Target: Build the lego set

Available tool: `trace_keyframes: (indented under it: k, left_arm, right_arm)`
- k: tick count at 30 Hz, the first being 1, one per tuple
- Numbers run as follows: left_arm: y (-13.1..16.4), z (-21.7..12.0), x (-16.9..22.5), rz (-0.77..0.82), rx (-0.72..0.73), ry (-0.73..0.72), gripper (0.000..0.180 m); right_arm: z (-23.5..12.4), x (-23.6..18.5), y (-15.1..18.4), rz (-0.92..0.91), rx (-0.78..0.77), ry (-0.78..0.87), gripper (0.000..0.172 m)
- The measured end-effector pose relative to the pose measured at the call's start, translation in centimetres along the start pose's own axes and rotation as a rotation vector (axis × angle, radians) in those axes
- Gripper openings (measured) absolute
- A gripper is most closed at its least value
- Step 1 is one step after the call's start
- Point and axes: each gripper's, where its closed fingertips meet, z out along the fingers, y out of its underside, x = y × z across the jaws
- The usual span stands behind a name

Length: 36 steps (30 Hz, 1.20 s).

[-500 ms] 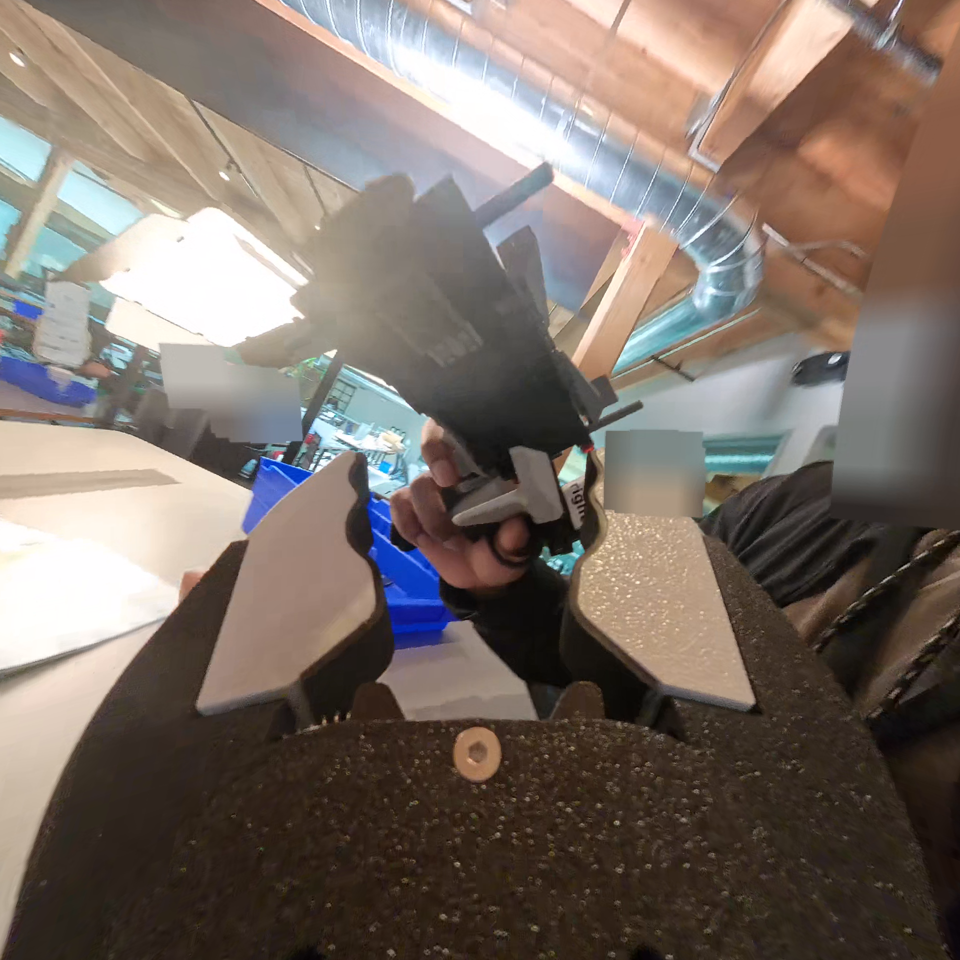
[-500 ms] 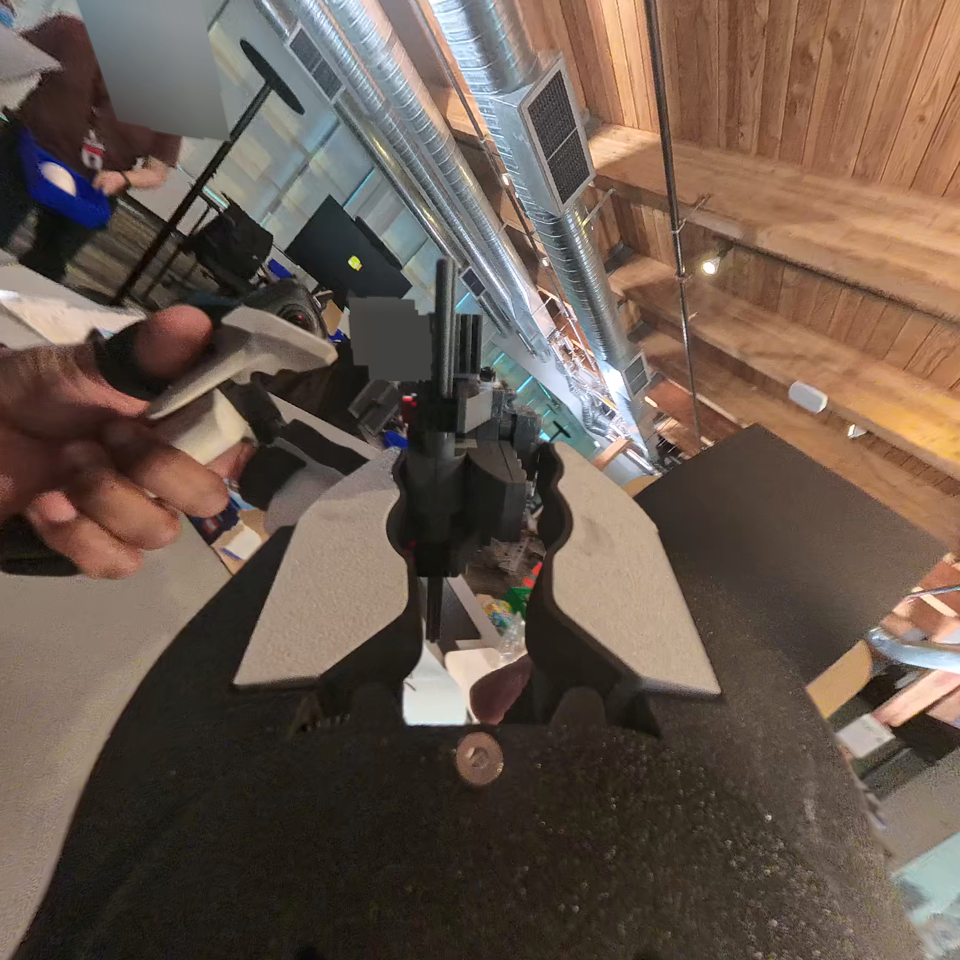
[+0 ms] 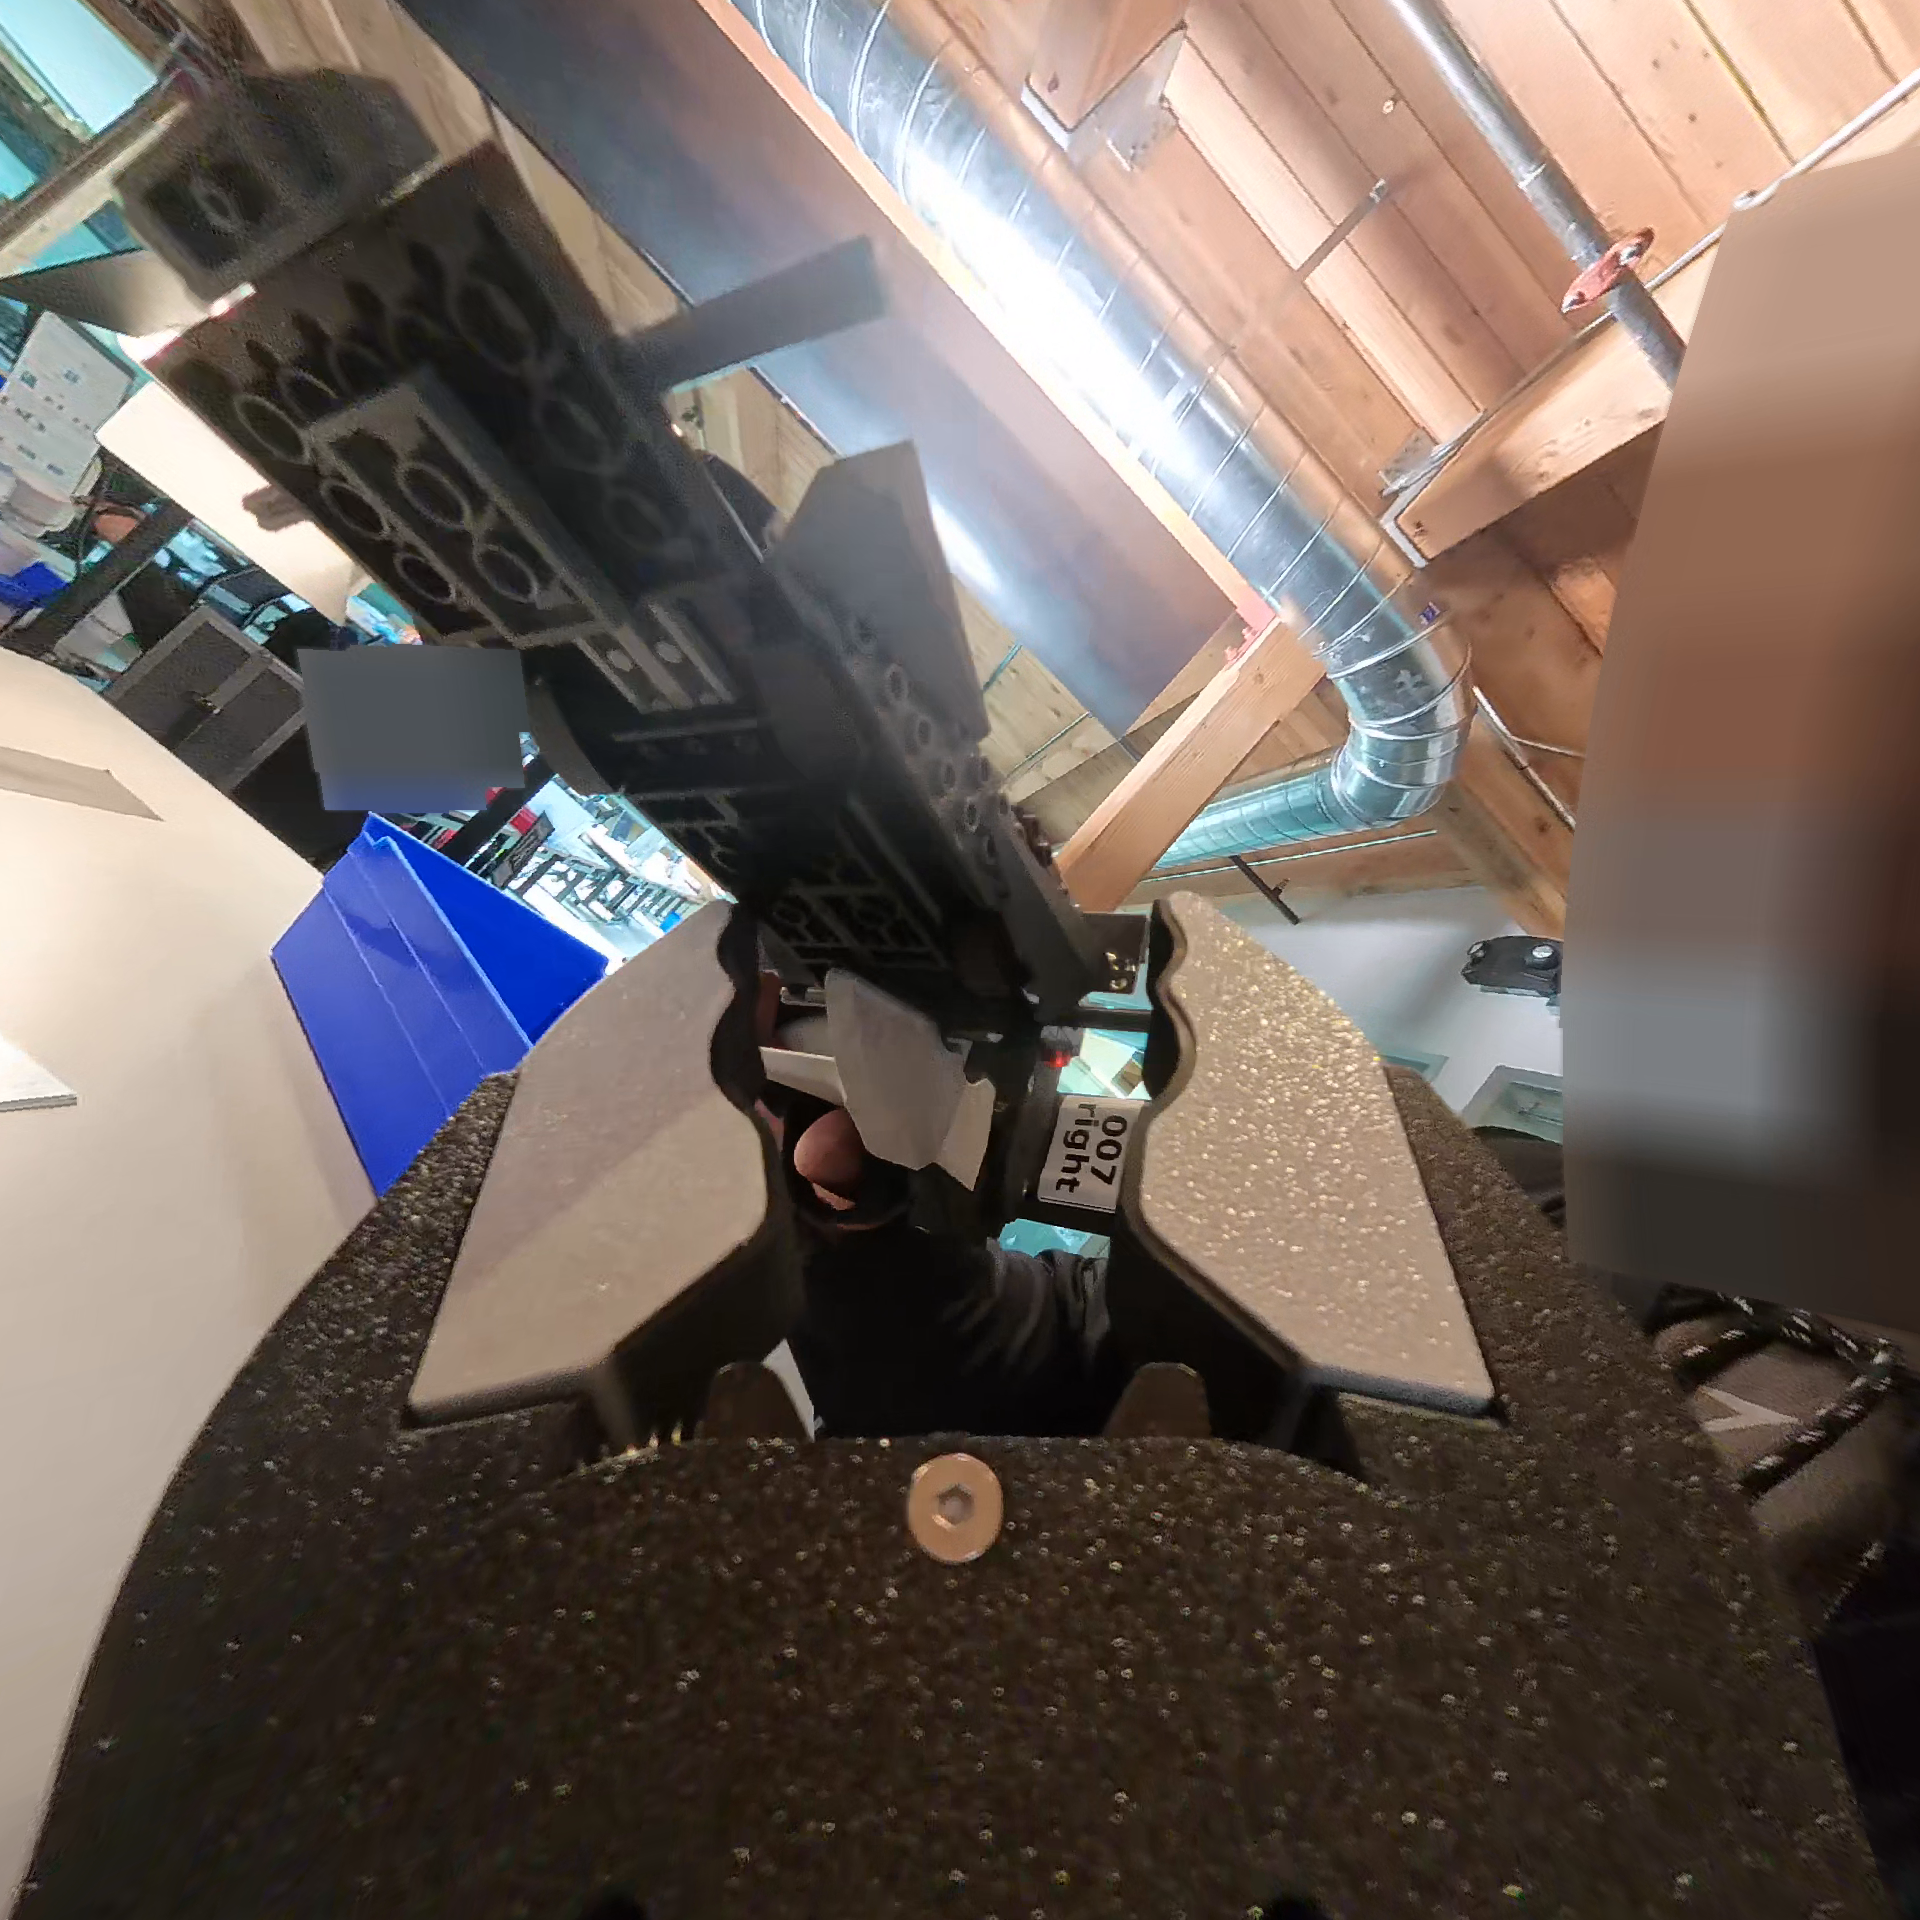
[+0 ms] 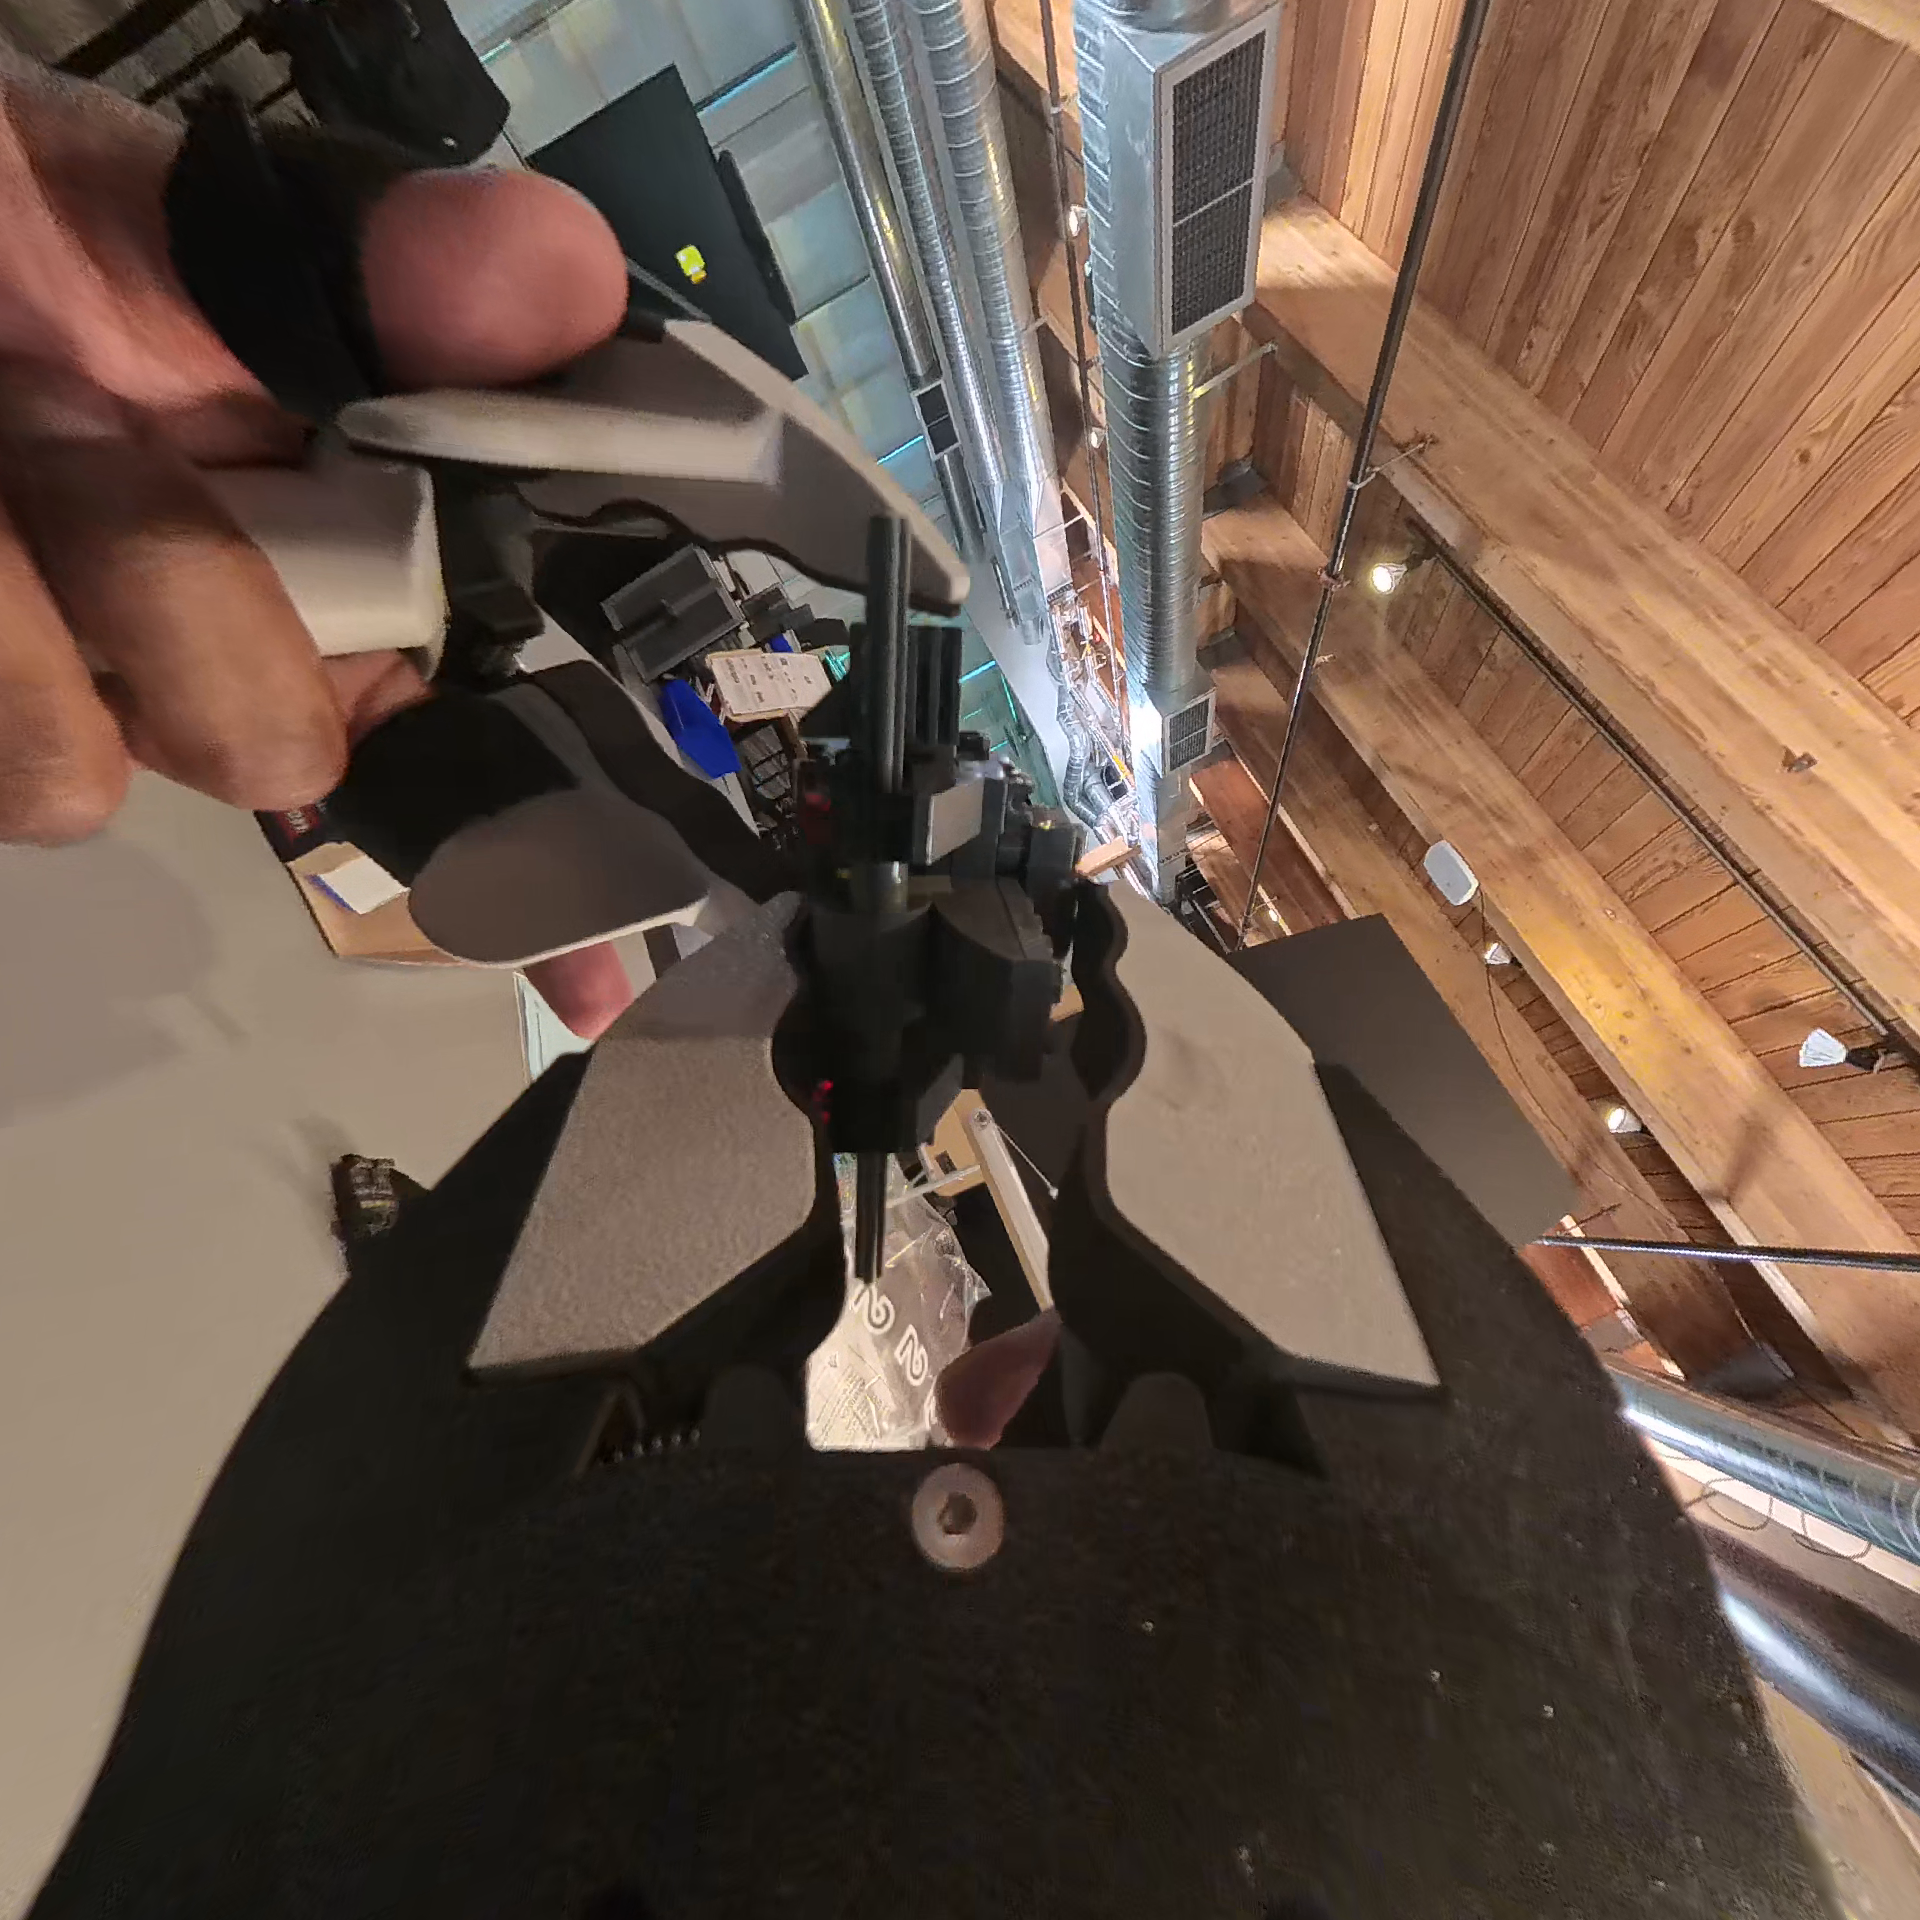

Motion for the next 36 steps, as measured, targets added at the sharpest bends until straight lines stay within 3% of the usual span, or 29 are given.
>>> trace_keyframes:
  k: [4,19,31,36]
  left_arm:
    - [0.5,0.5,0.2,-0.01,-0.033,-0.049,0.077]
    - [1.1,1.7,0.2,-0.059,-0.07,-0.114,0.071]
    - [1.4,2.1,0.0,-0.072,-0.096,-0.152,0.079]
    - [1.0,2.0,0.4,-0.127,-0.053,-0.107,0.064]
  right_arm:
    - [-0.4,-0.2,-0.2,-0.061,-0.017,-0.026,0.045]
    - [-1.3,0.0,-0.6,-0.191,-0.052,-0.052,0.046]
    - [-1.5,-0.4,-0.4,-0.323,-0.063,-0.076,0.045]
    - [-1.9,0.0,-1.2,-0.403,-0.033,0.025,0.045]
